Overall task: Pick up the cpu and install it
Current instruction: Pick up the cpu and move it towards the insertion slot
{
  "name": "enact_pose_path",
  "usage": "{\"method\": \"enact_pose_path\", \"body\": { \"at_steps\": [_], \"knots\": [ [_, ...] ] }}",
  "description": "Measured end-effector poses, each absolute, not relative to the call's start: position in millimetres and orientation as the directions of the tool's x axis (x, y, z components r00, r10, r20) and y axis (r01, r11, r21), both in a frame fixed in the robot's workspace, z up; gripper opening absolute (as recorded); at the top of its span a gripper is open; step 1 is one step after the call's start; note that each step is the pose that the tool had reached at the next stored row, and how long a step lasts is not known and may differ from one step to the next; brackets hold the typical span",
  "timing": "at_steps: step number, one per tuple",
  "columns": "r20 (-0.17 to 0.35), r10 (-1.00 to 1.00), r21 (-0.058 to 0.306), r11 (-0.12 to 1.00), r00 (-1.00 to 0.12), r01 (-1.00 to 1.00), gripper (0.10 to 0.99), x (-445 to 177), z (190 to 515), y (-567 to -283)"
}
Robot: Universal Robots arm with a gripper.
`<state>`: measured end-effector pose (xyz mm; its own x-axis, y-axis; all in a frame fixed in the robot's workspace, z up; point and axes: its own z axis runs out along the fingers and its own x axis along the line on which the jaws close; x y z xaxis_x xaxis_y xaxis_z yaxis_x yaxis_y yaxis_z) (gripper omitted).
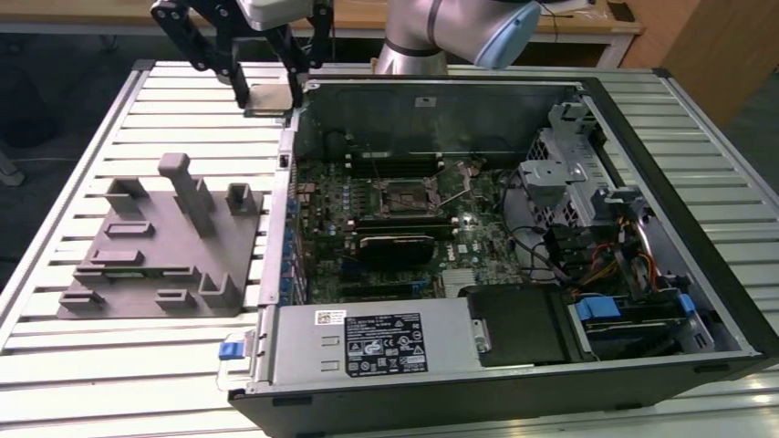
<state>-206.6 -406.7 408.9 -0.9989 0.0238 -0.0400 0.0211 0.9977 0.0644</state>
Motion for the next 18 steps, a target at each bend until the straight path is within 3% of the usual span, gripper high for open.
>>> {"method": "enact_pose_path", "body": {
  "at_steps": [18],
  "knots": [
    [-0.040,0.024,0.064,0.998,-0.999,0.021,0.541,-164,409,-407]
  ]
}}
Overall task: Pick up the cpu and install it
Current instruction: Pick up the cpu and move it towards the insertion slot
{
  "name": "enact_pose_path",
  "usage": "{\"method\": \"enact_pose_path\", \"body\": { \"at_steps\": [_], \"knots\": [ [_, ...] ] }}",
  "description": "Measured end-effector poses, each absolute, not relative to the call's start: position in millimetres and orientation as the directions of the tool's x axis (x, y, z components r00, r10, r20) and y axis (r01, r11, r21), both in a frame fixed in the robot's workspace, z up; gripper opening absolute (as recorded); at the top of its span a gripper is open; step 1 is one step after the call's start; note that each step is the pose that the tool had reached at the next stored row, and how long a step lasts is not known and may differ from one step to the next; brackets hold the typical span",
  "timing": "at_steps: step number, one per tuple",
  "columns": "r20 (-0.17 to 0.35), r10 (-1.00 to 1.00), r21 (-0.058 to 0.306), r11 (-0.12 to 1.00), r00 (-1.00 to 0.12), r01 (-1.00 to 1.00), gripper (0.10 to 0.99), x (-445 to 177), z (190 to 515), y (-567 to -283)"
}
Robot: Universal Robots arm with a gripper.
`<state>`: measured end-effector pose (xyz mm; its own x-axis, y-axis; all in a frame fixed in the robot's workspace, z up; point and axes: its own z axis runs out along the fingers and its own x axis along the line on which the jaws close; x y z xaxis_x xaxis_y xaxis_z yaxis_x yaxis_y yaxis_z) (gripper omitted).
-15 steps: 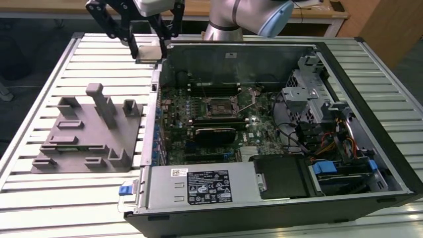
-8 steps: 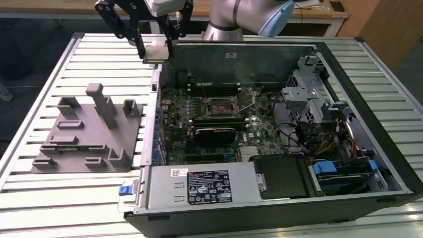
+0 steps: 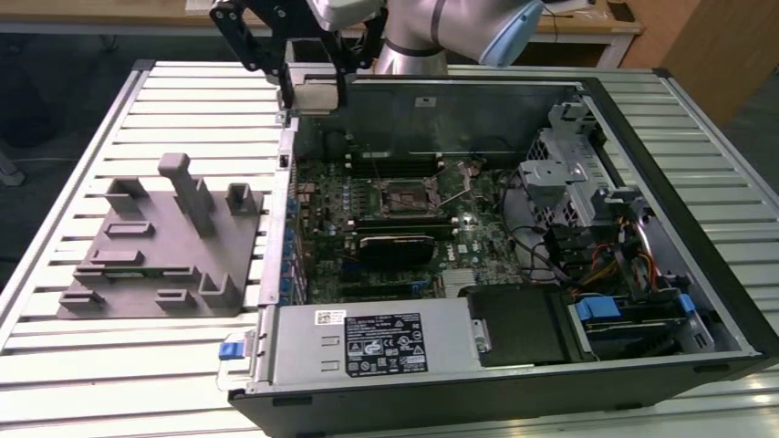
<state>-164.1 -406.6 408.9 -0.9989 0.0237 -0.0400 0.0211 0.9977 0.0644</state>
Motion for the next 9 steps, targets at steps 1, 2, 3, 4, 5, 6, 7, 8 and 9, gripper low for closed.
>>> {"method": "enact_pose_path", "body": {
  "at_steps": [1,2,3,4,5,6,7,8,9],
  "knots": [
    [-0.040,0.024,0.064,0.998,-0.999,0.021,0.541,-161,409,-407],
    [-0.040,0.024,0.064,0.998,-0.999,0.021,0.541,-158,409,-407],
    [-0.040,0.024,0.064,0.998,-0.999,0.021,0.541,-155,409,-407],
    [-0.040,0.024,0.064,0.998,-0.999,0.021,0.541,-152,409,-407],
    [-0.040,0.024,0.064,0.998,-0.999,0.021,0.541,-150,409,-407],
    [-0.040,0.024,0.064,0.998,-0.999,0.021,0.541,-146,409,-407],
    [-0.040,0.024,0.064,0.998,-0.999,0.021,0.541,-144,409,-407],
    [-0.040,0.024,0.064,0.998,-0.999,0.021,0.541,-141,409,-407],
    [-0.040,0.024,0.064,0.998,-0.999,0.021,0.541,-138,409,-407]
  ]
}}
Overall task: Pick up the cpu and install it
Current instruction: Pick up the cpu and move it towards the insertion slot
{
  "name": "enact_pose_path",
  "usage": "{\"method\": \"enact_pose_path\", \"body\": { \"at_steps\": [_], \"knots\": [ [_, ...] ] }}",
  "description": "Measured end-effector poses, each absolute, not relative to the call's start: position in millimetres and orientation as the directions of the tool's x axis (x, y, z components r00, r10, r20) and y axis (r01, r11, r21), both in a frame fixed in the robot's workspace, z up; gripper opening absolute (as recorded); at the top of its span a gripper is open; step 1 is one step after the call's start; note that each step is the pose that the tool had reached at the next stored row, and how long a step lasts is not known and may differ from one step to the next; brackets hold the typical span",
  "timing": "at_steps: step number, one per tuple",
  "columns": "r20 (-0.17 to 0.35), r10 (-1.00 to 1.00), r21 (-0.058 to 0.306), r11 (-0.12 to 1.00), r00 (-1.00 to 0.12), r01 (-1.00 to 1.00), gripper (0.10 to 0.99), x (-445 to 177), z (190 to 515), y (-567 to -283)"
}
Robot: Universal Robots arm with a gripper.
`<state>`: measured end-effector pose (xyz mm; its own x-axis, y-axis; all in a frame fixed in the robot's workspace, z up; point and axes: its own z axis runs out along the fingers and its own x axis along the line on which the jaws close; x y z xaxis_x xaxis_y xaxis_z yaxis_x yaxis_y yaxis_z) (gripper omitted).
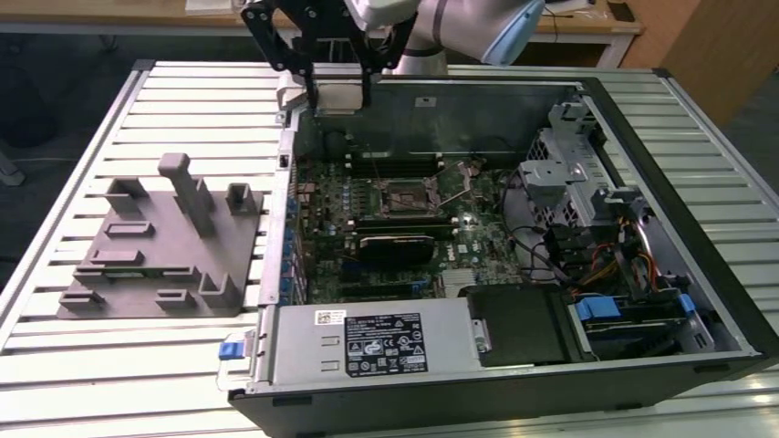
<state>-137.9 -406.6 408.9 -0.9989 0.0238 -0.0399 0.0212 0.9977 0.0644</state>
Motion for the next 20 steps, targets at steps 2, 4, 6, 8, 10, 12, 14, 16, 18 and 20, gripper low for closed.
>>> {"method": "enact_pose_path", "body": {
  "at_steps": [2,4,6,8,10,12,14,16,18,20],
  "knots": [
    [-0.040,0.024,0.064,0.998,-0.999,0.021,0.541,-132,409,-407],
    [-0.040,0.024,0.064,0.998,-0.999,0.021,0.541,-127,409,-407],
    [-0.040,0.024,0.064,0.998,-0.999,0.021,0.541,-123,409,-407],
    [-0.040,0.024,0.064,0.998,-0.999,0.021,0.541,-120,407,-407],
    [-0.040,0.024,0.064,0.998,-0.999,0.021,0.541,-117,405,-407],
    [-0.040,0.024,0.064,0.998,-0.999,0.021,0.541,-114,403,-407],
    [-0.040,0.024,0.064,0.998,-0.999,0.021,0.541,-112,400,-407],
    [-0.039,0.024,0.064,0.998,-0.999,0.021,0.541,-109,398,-407],
    [-0.039,0.024,0.064,0.998,-0.999,0.021,0.541,-107,395,-407],
    [-0.039,0.024,0.064,0.998,-0.999,0.021,0.541,-104,393,-407]
  ]
}}
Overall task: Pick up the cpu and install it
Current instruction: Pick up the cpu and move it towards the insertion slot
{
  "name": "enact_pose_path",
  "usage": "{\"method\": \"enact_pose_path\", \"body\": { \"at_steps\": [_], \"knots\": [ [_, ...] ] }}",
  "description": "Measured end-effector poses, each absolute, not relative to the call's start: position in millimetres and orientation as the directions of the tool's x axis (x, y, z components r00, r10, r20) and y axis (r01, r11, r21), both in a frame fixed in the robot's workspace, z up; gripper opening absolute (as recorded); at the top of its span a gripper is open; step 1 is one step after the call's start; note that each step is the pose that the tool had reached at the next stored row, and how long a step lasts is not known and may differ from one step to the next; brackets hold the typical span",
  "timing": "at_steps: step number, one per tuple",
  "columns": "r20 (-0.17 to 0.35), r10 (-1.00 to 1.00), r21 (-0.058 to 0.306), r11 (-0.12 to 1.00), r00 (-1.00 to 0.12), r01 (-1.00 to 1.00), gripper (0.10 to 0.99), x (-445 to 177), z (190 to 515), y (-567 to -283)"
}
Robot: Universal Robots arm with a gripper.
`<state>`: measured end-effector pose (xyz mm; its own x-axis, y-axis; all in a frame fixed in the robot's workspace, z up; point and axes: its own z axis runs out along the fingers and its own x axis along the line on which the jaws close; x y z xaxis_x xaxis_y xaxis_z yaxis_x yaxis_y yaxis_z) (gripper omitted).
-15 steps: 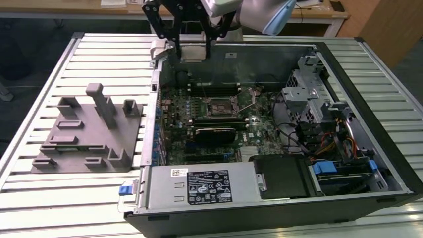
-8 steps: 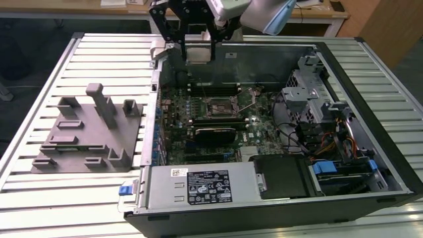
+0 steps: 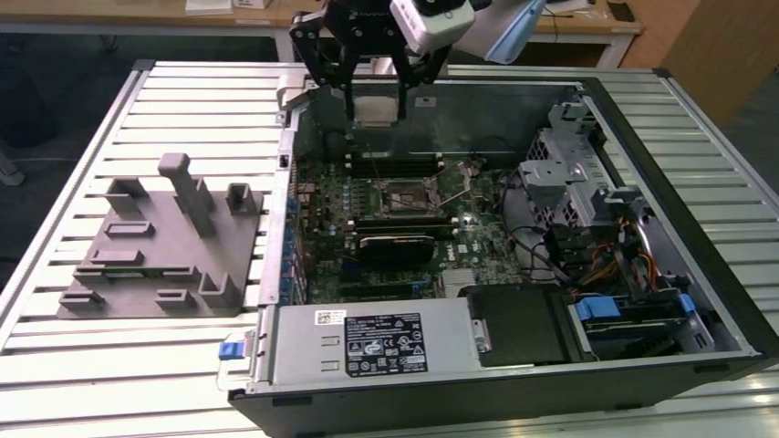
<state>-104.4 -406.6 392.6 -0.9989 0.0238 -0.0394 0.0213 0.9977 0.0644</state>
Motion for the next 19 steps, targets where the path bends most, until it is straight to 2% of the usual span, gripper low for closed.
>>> {"method": "enact_pose_path", "body": {
  "at_steps": [19],
  "knots": [
    [-0.039,0.024,0.064,0.998,-0.999,0.021,0.541,-80,374,-407]
  ]
}}
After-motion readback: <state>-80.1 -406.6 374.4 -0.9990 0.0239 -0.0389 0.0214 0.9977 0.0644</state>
